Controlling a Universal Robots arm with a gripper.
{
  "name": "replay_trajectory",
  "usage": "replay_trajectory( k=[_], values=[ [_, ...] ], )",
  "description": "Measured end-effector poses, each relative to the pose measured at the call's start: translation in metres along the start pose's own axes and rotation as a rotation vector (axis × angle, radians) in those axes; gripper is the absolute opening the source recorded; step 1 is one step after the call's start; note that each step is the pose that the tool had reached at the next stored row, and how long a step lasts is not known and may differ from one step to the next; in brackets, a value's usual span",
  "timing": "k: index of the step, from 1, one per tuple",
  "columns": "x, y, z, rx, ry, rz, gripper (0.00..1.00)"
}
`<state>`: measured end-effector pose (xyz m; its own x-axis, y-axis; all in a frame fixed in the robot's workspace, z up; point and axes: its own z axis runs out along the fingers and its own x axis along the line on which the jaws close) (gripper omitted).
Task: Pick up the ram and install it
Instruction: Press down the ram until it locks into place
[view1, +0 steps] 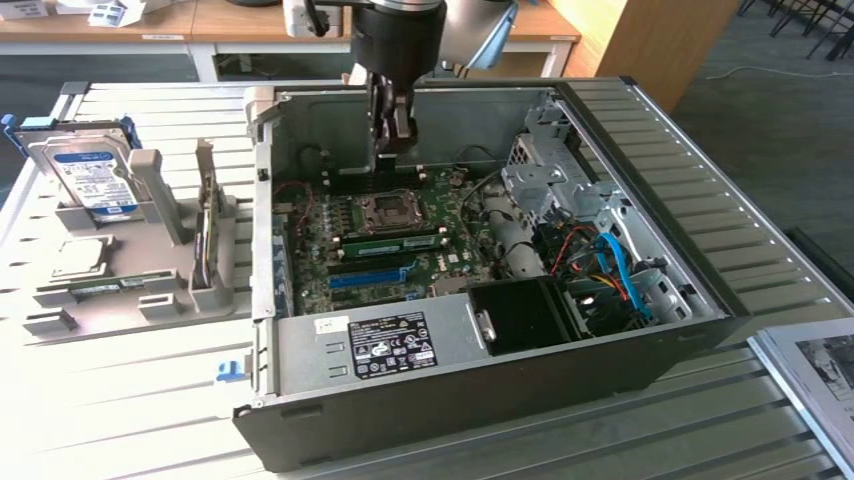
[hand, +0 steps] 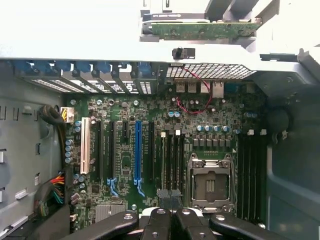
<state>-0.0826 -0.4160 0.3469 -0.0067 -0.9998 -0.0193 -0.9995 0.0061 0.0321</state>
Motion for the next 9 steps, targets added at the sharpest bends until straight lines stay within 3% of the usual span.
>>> replay_trajectory(
  k=[4,9],
  values=[
    [0.0,-0.001,-0.0002,-0.0001,0.0002,0.0,0.1],
    [0.0,-0.0114,-0.0004,-0.0008,0.0001,0.0,0.1]
  ],
)
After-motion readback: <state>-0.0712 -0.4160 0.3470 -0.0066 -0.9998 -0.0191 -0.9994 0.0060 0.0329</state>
